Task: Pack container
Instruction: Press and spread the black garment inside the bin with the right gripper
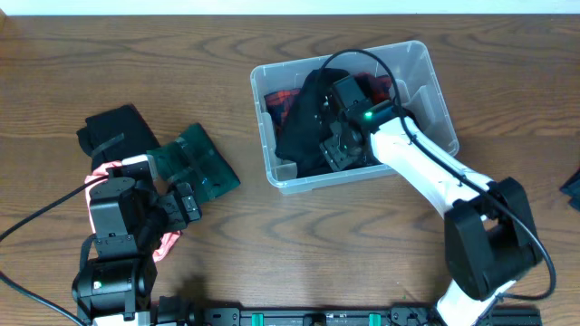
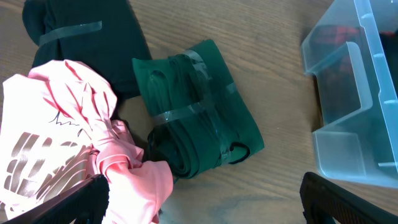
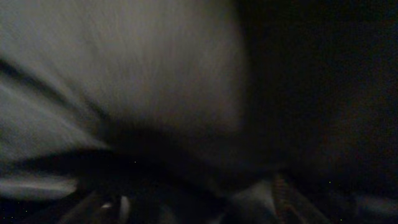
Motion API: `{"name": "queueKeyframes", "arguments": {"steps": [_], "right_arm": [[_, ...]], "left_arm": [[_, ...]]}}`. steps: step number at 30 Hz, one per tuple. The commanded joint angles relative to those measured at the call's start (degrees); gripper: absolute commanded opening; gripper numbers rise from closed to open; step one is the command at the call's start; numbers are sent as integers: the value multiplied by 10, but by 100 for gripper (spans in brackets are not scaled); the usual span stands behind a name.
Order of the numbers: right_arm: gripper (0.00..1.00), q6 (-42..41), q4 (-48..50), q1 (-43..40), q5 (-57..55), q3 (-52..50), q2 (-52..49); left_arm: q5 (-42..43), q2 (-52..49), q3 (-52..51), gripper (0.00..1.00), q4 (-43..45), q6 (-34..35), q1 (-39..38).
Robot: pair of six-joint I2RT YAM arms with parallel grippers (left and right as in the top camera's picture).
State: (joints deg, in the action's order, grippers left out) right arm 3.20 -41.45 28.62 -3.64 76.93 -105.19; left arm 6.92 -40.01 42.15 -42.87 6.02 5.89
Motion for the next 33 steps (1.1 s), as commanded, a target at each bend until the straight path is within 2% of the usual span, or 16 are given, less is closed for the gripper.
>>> {"name": "queueKeyframes", "arguments": {"steps": [1, 2, 3, 7, 11, 19, 24, 29, 33], "right_arm": [[83, -6, 49, 2, -37, 11, 82], [90, -6, 78, 0, -37, 11, 102], [91, -6, 103, -1, -36, 11, 113], [92, -6, 165, -1, -35, 11, 125], [92, -6, 169, -9, -37, 11, 102], [93, 27, 198, -18, 69, 11, -17], [94, 38, 164, -12, 109, 11, -95], [92, 29, 131, -13, 80, 11, -80], [99, -19, 125, -23, -19, 11, -2]], "left_arm": [[1, 0, 12, 98, 1, 2, -1], [1, 0, 12, 98, 0, 3, -1], [1, 0, 12, 98, 1, 3, -1], [1, 0, 12, 98, 0, 2, -1], [1, 0, 12, 98, 0, 3, -1], [1, 0, 12, 98, 0, 3, -1], [1, 0, 12, 98, 0, 3, -1], [1, 0, 12, 98, 1, 3, -1], [1, 0, 12, 98, 0, 3, -1]]}}
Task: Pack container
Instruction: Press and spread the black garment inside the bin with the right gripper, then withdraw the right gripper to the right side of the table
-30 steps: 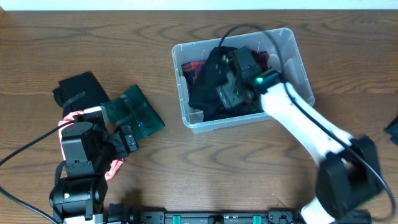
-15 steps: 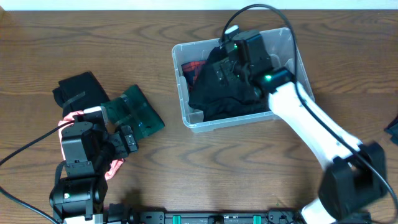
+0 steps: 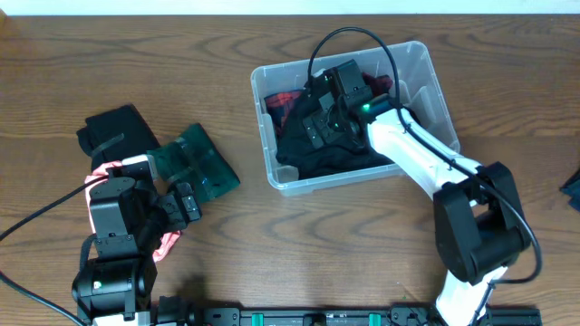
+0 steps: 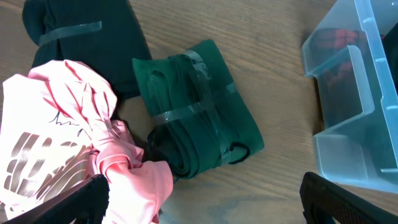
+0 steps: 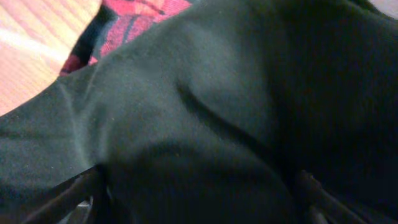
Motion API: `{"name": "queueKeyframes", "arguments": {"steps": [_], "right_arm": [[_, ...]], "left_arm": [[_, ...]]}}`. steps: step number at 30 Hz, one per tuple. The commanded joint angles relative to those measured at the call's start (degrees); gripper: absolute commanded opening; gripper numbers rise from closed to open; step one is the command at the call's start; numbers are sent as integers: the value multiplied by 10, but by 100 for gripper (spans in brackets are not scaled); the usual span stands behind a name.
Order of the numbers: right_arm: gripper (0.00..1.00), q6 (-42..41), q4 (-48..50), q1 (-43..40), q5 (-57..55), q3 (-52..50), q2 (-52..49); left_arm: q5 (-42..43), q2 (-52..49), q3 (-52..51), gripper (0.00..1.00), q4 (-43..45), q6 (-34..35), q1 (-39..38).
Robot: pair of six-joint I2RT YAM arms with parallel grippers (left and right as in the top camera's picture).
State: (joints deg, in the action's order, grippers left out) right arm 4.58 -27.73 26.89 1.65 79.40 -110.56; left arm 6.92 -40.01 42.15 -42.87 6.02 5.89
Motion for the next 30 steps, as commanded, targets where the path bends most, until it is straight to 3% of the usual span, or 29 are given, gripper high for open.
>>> {"name": "queueKeyframes", "arguments": {"steps": [1, 6, 12, 21, 30], "right_arm": [[99, -51, -17, -11, -107, -13, 80], [99, -131, -62, -65, -219, -13, 194], [99, -191, -168, -214, -257, -14, 252], [99, -148, -221, -473, -256, -64, 171], [99, -95, -185, -624, -254, -98, 64]], "left_arm": [[1, 0, 12, 98, 0, 3, -1], [1, 0, 12, 98, 0, 3, -1], [1, 0, 12, 98, 0, 3, -1], [1, 0, 12, 98, 0, 3, -1], [1, 0, 12, 98, 0, 3, -1]]}}
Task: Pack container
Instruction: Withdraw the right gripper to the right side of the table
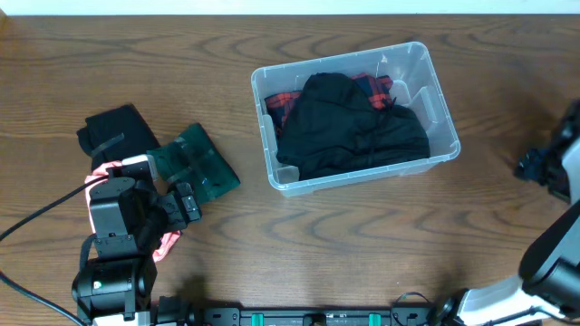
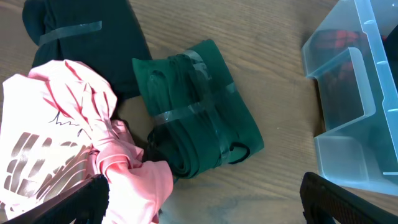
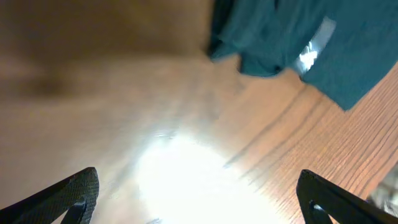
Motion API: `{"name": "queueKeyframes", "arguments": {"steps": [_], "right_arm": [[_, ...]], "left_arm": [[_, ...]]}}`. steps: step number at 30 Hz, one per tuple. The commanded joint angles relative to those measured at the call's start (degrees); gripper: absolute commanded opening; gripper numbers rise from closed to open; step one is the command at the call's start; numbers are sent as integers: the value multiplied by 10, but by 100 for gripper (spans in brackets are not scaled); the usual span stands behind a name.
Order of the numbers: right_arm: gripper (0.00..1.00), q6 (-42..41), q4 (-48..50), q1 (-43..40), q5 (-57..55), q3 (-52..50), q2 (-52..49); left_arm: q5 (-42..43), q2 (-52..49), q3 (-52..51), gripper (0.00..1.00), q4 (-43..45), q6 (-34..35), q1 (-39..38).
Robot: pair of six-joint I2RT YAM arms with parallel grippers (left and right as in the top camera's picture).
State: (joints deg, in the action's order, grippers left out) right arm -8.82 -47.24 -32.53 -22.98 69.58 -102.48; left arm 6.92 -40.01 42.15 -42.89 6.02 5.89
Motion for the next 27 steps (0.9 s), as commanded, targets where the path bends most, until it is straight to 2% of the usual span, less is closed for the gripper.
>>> {"name": "queueKeyframes", "arguments": {"steps": [1, 17, 23, 25, 27], "right_arm": [[99, 52, 18, -42, -8, 0, -26], [99, 257, 193, -122, -8, 0, -108], [98, 277, 227, -148, -8, 0, -156], [86, 277, 230, -154, -8, 0, -169], [55, 274, 231, -158, -3, 0, -177]], "left_arm": [[1, 0, 12, 98, 1, 3, -1], [1, 0, 12, 98, 1, 3, -1], [1, 0, 12, 98, 1, 3, -1], [1, 0, 12, 98, 1, 3, -1], [1, 0, 12, 98, 1, 3, -1]]}}
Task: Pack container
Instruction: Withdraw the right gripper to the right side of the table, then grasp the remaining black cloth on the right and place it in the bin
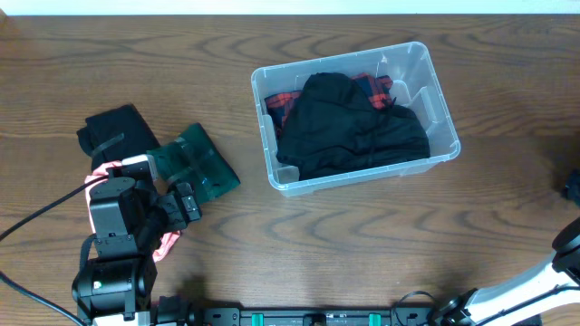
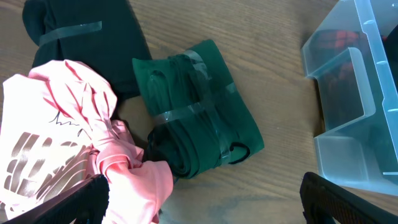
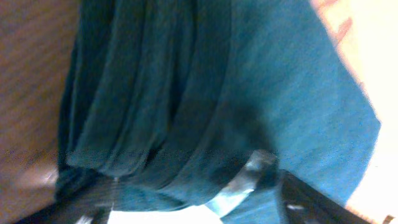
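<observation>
The clear plastic container (image 1: 435,91) holds a black garment (image 1: 353,127) over red plaid cloth (image 1: 276,101). At the table's far right edge lies a teal taped bundle (image 3: 205,93), which fills the right wrist view. My right gripper (image 3: 193,202) is open close over it, one finger on each side. Only a sliver of that bundle (image 1: 573,186) shows overhead. My left gripper (image 2: 202,202) is open and low over the table. Beside it are a pink shirt (image 2: 68,143), a green taped bundle (image 2: 193,118) and a black taped bundle (image 2: 81,43).
The container's near corner (image 2: 348,93) stands right of the left gripper. A cable (image 1: 36,222) trails from the left arm's base (image 1: 113,263). Bare wooden table (image 1: 362,244) lies in front of the container.
My right gripper was open above bare table with the teal bundle at the top of its view. It is now close over that bundle, farther right. The left arm has not moved.
My right gripper was first deep in the container against the black garment. Then it was higher over that garment. Then it was out of the container at the table's right edge, and now sits over the teal bundle. The left side stayed unchanged.
</observation>
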Motion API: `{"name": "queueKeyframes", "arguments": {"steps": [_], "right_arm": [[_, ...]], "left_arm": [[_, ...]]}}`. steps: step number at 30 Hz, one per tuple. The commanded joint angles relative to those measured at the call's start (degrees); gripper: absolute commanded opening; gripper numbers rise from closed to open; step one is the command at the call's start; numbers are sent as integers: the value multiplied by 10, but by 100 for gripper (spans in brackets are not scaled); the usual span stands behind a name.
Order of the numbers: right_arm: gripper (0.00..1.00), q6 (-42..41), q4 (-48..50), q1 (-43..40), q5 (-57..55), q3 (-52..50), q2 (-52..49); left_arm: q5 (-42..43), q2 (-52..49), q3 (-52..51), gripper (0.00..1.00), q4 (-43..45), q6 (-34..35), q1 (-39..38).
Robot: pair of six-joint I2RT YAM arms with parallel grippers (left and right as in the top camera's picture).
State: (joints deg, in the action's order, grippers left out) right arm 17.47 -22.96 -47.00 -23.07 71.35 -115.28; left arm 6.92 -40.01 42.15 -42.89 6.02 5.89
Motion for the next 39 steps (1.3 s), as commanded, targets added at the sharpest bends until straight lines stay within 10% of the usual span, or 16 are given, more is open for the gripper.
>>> {"name": "queueKeyframes", "arguments": {"steps": [1, 6, 21, 39], "right_arm": [[39, 7, -12, -14, 4, -18, -49], [2, -2, -22, -4, 78, -16, -39], [1, -46, -17, 172, 151, -12, 198], [1, 84, 54, 581, 139, -12, 341]], "left_arm": [[1, 0, 12, 98, 1, 3, -1], [1, 0, 12, 98, 1, 3, -1], [1, 0, 12, 98, 1, 3, -1], [1, 0, 12, 98, 0, 3, -1]]}}
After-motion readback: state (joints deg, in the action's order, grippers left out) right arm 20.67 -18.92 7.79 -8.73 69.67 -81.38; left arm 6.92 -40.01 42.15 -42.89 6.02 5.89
